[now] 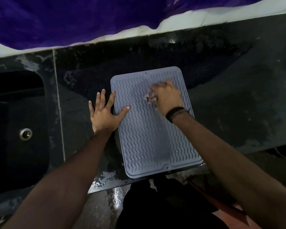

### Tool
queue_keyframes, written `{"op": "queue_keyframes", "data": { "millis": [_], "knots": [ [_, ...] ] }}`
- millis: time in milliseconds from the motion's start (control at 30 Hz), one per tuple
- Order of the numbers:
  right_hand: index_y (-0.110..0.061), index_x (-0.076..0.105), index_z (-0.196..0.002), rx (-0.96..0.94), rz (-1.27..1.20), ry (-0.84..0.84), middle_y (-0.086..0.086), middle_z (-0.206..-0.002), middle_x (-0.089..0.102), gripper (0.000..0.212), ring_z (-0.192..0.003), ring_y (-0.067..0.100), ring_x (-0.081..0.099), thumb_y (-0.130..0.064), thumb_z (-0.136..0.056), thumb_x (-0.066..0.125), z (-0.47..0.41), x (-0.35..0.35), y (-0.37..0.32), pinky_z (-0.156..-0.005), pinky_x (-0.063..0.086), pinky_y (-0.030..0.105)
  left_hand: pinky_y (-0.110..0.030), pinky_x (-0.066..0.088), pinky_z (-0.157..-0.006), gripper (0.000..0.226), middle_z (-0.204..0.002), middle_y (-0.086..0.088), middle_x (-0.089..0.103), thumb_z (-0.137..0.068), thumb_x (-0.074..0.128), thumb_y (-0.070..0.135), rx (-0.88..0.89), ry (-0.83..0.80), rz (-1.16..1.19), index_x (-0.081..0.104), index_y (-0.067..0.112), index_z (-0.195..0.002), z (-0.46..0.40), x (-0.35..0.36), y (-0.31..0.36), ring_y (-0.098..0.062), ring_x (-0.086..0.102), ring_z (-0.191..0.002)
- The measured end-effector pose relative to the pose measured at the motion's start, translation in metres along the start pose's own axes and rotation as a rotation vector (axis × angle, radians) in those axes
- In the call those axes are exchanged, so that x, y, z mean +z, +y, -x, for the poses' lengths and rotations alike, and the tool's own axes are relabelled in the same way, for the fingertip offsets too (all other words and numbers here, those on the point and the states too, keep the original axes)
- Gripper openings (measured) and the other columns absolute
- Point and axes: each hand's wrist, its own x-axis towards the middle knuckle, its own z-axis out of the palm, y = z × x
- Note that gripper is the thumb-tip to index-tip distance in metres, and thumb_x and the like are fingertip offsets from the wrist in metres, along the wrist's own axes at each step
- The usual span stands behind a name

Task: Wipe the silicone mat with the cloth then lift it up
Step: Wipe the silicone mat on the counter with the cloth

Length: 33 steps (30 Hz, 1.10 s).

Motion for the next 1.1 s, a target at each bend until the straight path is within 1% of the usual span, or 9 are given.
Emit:
{"op": "queue_keyframes", "data": {
  "millis": [67,133,300,533,700,767,867,1000,1100],
  "knots": [
    [-0.014,0.058,-0.124,-0.064,-0.01,0.039,0.005,-0.123,0.061,0.043,-0.123,0.031,0.04,-0.005,-0.082,0.056,-0.038,0.002,-0.016,-0.094,0.045,0.044,-0.053,0.001,-0.128,0.093,-0.172,0.002,0.013,-0.085,0.034,0.092,-0.003,-0.001,-0.01,0.026,0.039,-0.16,-0.001,-0.001,0.001,-0.016,0.004,-0.159],
    [-0.013,0.054,-0.131,-0.153,0.069,-0.033,0.006,-0.129,0.058,0.049,-0.125,0.032,0.038,-0.004,-0.083,0.055,-0.067,0.005,-0.032,-0.095,0.042,0.044,-0.052,0.0,-0.128,0.094,-0.172,0.002,0.013,-0.084,0.034,0.093,-0.007,-0.005,-0.018,0.025,0.039,-0.161,0.0,-0.001,0.0,-0.016,0.004,-0.159],
    [-0.018,0.052,-0.133,-0.263,0.334,-0.134,0.005,-0.131,0.057,0.06,-0.124,0.033,0.037,-0.016,-0.076,0.071,-0.079,0.007,-0.016,-0.094,0.041,0.046,-0.05,-0.003,-0.128,0.095,-0.172,0.002,0.013,-0.083,0.032,0.094,0.002,-0.011,-0.003,0.024,0.04,-0.16,0.0,0.001,-0.002,-0.016,0.003,-0.159],
    [-0.018,0.063,-0.116,0.008,0.403,-0.168,0.006,-0.111,0.065,0.052,-0.119,0.034,0.041,-0.031,-0.069,0.08,-0.069,-0.008,0.038,-0.087,0.043,0.044,-0.053,0.001,-0.128,0.093,-0.172,0.001,0.016,-0.085,0.033,0.093,0.021,0.026,0.015,0.026,0.039,-0.16,0.0,0.004,-0.003,-0.017,0.006,-0.159],
    [-0.011,0.059,-0.114,0.22,0.178,-0.086,0.012,-0.114,0.062,0.032,-0.122,0.035,0.04,-0.029,-0.088,0.057,-0.08,0.005,-0.016,-0.091,0.044,0.044,-0.052,0.0,-0.128,0.092,-0.172,0.001,0.015,-0.084,0.033,0.093,0.016,0.025,0.01,0.026,0.04,-0.16,-0.001,0.004,-0.004,-0.016,0.005,-0.159],
    [-0.012,0.057,-0.116,0.165,0.125,-0.063,0.012,-0.116,0.061,0.031,-0.121,0.034,0.041,-0.027,-0.089,0.056,-0.084,0.012,-0.043,-0.093,0.041,0.042,-0.052,0.0,-0.128,0.092,-0.172,0.001,0.015,-0.085,0.033,0.093,0.011,0.024,0.002,0.027,0.04,-0.159,-0.002,0.004,-0.004,-0.016,0.005,-0.159],
    [-0.013,0.058,-0.118,0.038,0.151,-0.082,0.009,-0.116,0.061,0.033,-0.124,0.032,0.039,-0.025,-0.087,0.059,-0.081,0.017,-0.062,-0.087,0.045,0.041,-0.052,0.0,-0.128,0.092,-0.172,0.002,0.014,-0.084,0.034,0.093,0.001,0.015,-0.002,0.027,0.04,-0.159,-0.001,0.004,-0.003,-0.015,0.004,-0.159],
    [-0.016,0.061,-0.121,-0.142,0.261,-0.085,0.006,-0.124,0.061,0.04,-0.126,0.032,0.037,-0.018,-0.082,0.062,-0.071,0.007,-0.011,-0.089,0.042,0.045,-0.052,0.001,-0.128,0.094,-0.172,0.002,0.015,-0.084,0.036,0.093,0.003,0.011,-0.007,0.025,0.04,-0.16,-0.001,0.004,-0.004,-0.016,0.006,-0.159],
    [-0.017,0.063,-0.117,-0.073,0.303,-0.074,0.006,-0.11,0.067,0.042,-0.119,0.032,0.042,-0.021,-0.076,0.068,-0.069,-0.008,0.044,-0.085,0.043,0.044,-0.052,0.0,-0.128,0.093,-0.172,0.002,0.014,-0.084,0.037,0.093,-0.003,-0.002,0.002,0.025,0.039,-0.16,0.0,0.003,-0.003,-0.016,0.004,-0.159]
  ]
}}
